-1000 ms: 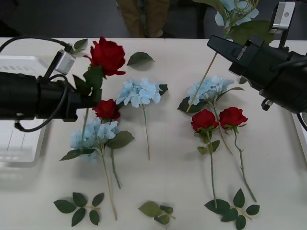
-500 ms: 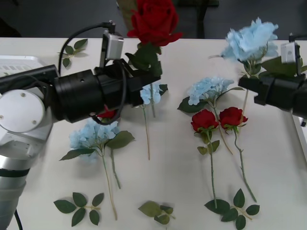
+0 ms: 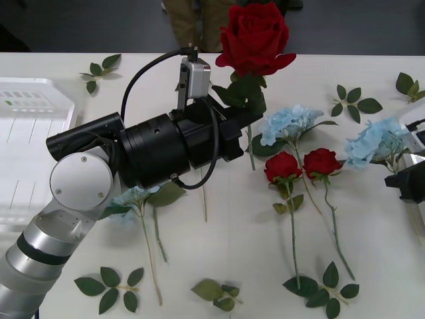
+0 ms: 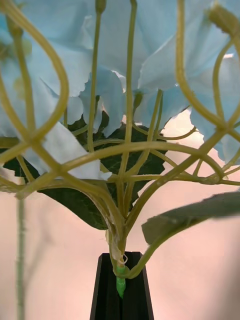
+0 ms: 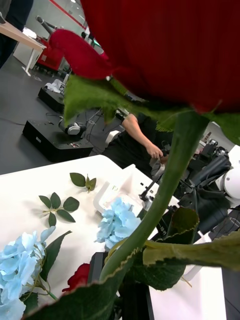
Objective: Place the red flowers into the right box and the blue flowers into the left box. If a person shows an open palm, hand one flower to the person first, then continue sorting.
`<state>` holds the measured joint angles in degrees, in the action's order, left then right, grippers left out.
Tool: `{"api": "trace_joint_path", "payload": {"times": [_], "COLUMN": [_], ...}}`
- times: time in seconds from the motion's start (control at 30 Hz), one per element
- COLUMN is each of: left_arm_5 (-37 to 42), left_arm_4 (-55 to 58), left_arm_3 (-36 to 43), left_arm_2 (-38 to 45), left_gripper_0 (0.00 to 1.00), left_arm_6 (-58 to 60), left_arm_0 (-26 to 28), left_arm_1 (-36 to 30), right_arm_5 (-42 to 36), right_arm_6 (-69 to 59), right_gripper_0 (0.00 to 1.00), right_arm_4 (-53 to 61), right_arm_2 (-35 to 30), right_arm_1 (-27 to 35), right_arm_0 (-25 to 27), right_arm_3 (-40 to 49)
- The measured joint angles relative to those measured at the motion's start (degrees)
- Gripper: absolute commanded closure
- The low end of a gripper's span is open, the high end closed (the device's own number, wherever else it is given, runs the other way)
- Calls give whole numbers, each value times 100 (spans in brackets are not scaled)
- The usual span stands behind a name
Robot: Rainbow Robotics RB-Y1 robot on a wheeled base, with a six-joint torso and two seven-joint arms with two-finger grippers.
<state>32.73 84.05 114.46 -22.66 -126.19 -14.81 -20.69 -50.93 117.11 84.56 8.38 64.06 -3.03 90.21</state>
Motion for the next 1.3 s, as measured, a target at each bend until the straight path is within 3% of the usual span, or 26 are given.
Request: {"api": "trace_joint_path", "payload": {"times": [0.2,0.27,0.3,0.4,0.43,0.57,0.77,1.1,1.2,1.3], "left_arm_5": [-1,-1,-1,-1,-1,-1,0,0,0,0], "left_arm_4": [-1,-1,-1,-1,-1,-1,-1,3,4,6], "left_arm_3": [0,0,0,0,0,0,-1,-2,-2,-2], "left_arm_2": [0,0,0,0,0,0,0,0,0,0], "left_gripper_0": [100,100,100,100,100,100,100,100,100,100], "left_arm_6": [-3,-3,-4,-5,-5,-9,-83,-170,-170,-170], "left_arm_0": [0,0,0,0,0,0,0,0,0,0], "left_arm_1": [0,0,0,0,0,0,0,-5,-6,-6], "right_arm_5": [12,13,13,13,13,13,-574,-2443,-2736,-2882], "right_arm_6": [-101,-103,-107,-128,-147,-256,-256,-251,-249,-247], "right_gripper_0": [100,87,72,53,42,31,27,27,27,27], "right_arm_4": [-575,-753,-825,-946,-959,-851,184,1142,1190,1771], "right_arm_2": [3,3,3,3,3,4,-215,-2927,-3428,-3519], "right_arm_1": [-496,-713,-822,-1096,-1156,-1266,-1222,-1205,-1208,-1214], "right_arm_0": [-4,-8,-9,-17,-22,-52,-104,-6,-6,-6], "right_arm_3": [-163,-188,-195,-204,-205,-206,-3,910,981,1087]}}
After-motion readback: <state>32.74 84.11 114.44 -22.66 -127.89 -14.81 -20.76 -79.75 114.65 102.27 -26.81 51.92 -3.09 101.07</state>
